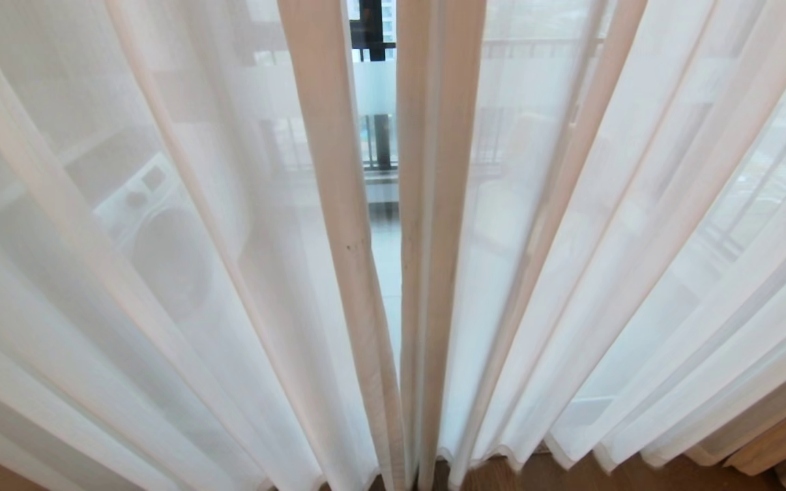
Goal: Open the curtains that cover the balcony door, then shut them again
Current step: Pull the outer curtains open on both sides
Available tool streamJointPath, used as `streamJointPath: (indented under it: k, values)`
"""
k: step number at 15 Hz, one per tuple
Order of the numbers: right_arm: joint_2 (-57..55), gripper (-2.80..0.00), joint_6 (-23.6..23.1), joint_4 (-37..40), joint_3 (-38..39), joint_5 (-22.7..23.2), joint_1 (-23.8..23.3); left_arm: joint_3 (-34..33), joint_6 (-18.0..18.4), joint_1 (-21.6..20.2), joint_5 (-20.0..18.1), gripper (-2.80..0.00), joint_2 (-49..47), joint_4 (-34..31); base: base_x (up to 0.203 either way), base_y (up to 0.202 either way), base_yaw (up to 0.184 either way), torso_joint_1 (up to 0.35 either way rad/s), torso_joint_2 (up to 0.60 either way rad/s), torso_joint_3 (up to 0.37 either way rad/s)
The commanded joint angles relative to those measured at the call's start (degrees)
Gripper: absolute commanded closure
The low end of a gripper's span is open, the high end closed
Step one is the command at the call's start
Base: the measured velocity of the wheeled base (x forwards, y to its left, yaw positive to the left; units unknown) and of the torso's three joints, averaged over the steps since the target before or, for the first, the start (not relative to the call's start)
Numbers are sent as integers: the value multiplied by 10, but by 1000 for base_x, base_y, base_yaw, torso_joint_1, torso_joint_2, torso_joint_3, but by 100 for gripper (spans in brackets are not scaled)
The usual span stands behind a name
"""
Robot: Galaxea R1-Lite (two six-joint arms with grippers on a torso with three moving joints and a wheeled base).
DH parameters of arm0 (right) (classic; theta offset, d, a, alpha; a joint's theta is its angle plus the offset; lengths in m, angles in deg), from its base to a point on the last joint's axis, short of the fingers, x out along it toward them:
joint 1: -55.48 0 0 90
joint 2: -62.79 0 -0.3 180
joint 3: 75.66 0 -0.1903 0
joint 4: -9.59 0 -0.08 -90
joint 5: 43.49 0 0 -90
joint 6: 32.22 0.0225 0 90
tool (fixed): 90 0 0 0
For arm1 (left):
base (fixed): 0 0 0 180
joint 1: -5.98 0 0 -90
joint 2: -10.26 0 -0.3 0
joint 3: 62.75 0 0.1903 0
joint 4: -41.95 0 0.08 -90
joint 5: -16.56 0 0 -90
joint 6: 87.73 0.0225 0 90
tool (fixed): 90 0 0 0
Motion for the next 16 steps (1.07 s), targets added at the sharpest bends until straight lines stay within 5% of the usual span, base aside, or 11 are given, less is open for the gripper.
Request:
streamJointPath:
  k: [1,7,16]
  values:
    - [-1,0,0,0,0,0,0,31,0,0,-20,0,0,-1,0,0,0,0,0,0]
    - [-1,0,0,0,0,0,0,144,-1,0,-150,0,-33,-50,0,0,0,0,0,0]
    - [-1,0,0,0,0,1,0,442,-13,7,-362,0,-362,-36,0,0,0,0,0,0]
